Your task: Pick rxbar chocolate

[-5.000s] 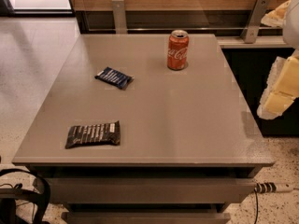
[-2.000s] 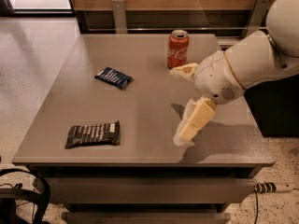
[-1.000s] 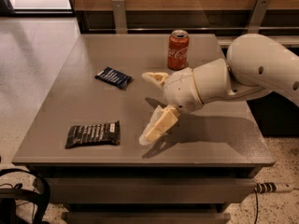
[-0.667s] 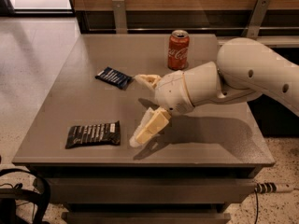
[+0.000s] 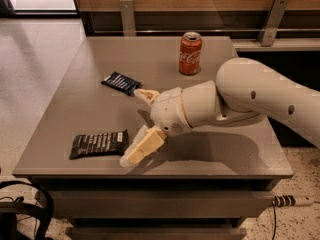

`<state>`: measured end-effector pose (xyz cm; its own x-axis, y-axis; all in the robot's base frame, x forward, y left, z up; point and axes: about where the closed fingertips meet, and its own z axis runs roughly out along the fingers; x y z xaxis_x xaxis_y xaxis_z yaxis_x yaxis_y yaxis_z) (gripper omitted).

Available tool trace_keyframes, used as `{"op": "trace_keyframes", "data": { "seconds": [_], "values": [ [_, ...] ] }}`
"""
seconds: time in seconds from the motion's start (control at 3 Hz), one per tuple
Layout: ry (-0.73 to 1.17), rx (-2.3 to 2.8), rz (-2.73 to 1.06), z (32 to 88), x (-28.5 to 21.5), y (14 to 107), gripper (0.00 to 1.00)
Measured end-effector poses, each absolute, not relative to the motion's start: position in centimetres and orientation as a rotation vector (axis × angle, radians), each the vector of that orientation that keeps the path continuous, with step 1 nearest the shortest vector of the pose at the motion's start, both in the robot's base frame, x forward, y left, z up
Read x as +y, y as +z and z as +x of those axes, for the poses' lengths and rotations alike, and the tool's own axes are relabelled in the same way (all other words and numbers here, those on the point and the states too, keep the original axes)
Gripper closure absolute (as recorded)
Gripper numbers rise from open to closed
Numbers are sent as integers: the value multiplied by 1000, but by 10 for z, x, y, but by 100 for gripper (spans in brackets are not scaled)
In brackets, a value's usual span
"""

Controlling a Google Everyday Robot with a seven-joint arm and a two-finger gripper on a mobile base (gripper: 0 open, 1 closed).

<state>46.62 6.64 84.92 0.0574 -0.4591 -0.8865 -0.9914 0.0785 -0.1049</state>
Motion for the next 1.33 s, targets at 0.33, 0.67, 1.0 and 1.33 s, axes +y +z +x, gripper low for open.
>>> {"op": "trace_keyframes", "data": {
  "seconds": [0.33, 0.67, 1.0, 1.33],
  "values": [
    [834, 1550, -1454, 458, 75, 835, 0],
    [868, 1550, -1425, 452, 84, 826, 0],
    [896, 1532, -1412, 448, 92, 823, 0],
    [912, 1521, -1406, 447, 98, 822, 16]
  ]
}}
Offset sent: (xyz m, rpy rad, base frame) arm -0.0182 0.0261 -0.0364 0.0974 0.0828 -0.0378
